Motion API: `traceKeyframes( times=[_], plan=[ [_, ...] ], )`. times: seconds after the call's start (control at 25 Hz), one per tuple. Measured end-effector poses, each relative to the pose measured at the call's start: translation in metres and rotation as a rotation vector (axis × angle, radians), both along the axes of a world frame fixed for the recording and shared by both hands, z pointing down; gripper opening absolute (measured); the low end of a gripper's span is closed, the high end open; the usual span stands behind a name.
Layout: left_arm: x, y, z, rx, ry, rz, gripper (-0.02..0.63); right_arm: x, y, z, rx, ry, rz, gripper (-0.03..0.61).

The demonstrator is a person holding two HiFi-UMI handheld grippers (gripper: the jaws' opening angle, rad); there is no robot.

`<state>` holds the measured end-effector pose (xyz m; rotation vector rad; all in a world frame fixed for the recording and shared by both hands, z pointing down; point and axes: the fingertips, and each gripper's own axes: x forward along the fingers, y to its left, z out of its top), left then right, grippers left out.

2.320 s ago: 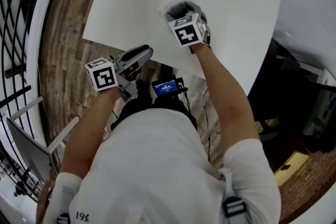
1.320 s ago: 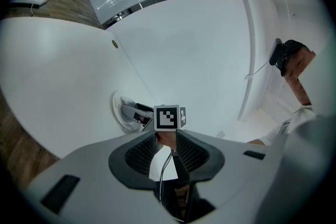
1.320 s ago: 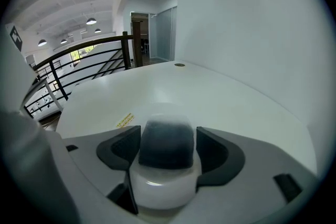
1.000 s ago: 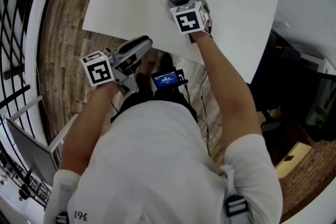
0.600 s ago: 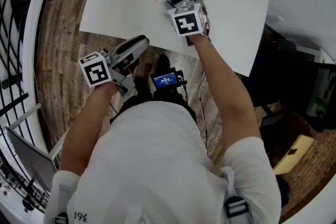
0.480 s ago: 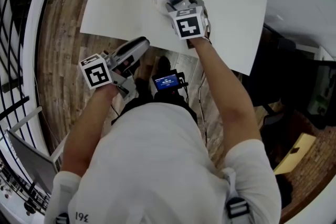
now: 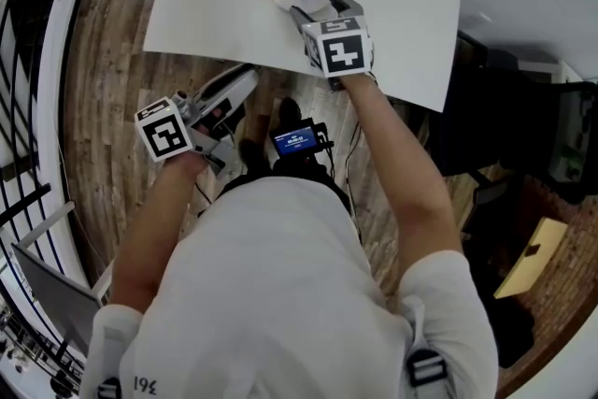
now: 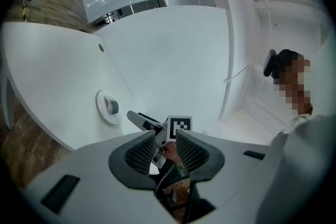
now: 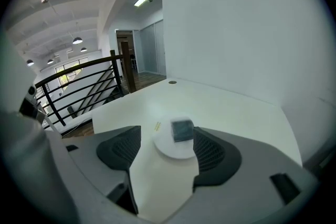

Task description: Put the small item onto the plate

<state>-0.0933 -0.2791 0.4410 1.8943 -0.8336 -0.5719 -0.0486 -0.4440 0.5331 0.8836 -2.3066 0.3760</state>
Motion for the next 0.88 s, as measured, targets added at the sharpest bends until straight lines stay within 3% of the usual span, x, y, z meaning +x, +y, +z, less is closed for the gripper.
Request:
traceKeyframes(
  times=[0.32,0.6,0.68,0.88],
  plan=[
    [-0.003,0.034,-0.018,0.038,0.032,0.003,0.104,0.004,0.041,-0.028,0.046,-0.052,0.013,0.314],
    [0.003,0.060,-0.038,0.080,0.044,0.025,0.104,0.013,0.081,-0.052,0.031,-0.137,0.027,0.314],
    [0.002,0.067,-0.045,0.093,0.049,0.029,0.105,0.013,0.093,-0.061,0.025,-0.169,0.030,0.252],
    [0.002,0.083,-0.061,0.119,0.067,0.037,0.104,0.015,0.122,-0.088,0.024,-0.240,0.029,0.175]
  ],
)
